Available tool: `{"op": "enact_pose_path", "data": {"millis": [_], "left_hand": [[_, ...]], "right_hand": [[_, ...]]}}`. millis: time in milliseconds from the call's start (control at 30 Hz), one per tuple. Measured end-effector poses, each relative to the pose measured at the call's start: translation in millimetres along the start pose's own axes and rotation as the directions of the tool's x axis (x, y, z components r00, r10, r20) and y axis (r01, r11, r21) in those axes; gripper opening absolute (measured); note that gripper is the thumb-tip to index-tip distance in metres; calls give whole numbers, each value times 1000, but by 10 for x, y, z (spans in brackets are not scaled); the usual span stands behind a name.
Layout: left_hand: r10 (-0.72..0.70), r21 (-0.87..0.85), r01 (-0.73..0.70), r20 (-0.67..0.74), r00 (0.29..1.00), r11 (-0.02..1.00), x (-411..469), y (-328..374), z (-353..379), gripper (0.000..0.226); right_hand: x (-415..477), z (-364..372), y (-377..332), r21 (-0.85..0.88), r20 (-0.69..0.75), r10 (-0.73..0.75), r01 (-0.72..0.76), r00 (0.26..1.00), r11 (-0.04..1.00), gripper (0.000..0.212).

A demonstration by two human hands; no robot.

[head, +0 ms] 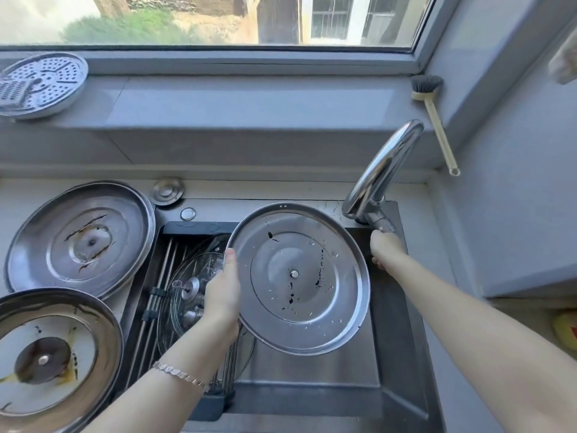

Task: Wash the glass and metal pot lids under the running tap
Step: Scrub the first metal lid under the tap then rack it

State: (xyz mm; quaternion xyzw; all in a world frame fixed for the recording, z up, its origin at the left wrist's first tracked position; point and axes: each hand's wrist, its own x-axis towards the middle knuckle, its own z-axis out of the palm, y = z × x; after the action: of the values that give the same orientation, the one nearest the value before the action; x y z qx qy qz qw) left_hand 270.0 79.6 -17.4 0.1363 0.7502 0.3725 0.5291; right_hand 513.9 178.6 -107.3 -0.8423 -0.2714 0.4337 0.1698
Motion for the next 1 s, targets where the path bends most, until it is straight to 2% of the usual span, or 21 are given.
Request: {"op": "enact_pose_path", "data": {"millis": [67,200,333,467,600,667,700,733,767,800,867,900,967,1000], "left_hand": [[-23,-17,23,15,1000,1000,6,-10,16,69],[-29,3,28,35,999,1000,33,-66,45,83],[-36,41,34,43,998,999,12,-66,57,81],[-38,51,35,50,998,998,1,-66,65,74],[-27,37,25,63,998,999,31,-78,76,79],[-26,27,25,51,998,999,37,-82,85,85],[-26,14,25,43,999,1000,36,-88,89,93],[-22,11,22,26,999,1000,54,-107,97,99],[-15,16,15,16,1000,1000,37,-106,114,101],[-6,27,5,14,1000,1000,17,-98,132,97],[27,64,-28,11,1000,998,-65,-53,180,85],[50,87,-51,8,999,995,-107,-41,207,78],[113,130,-112,1,994,985,-154,-43,228,66],[133,141,-131,-5,991,981,-169,-55,215,62]], "right_hand": [[6,-13,45,11,0,-18,18,1000,1000,41],[14,-43,86,-44,-9,-74,74,997,996,18],[-8,-77,114,-76,8,-103,104,995,992,22],[-51,-130,128,-135,14,-140,141,990,981,39],[-174,-164,69,-151,16,-128,129,992,980,40],[-312,-153,65,-217,-90,-191,168,977,962,47],[-429,-133,74,-292,-165,-306,250,938,923,54],[-544,-90,103,-375,-188,-471,380,862,846,58],[-681,-28,131,-452,-128,-617,508,776,733,61],[-825,72,183,-506,6,-701,607,713,613,65],[-1168,288,300,-497,321,-736,767,596,405,80],[-1317,382,373,-443,437,-744,841,505,311,83],[-1459,463,459,-341,593,-730,927,340,154,81],[-1433,459,457,-330,618,-726,938,301,108,82]]}}
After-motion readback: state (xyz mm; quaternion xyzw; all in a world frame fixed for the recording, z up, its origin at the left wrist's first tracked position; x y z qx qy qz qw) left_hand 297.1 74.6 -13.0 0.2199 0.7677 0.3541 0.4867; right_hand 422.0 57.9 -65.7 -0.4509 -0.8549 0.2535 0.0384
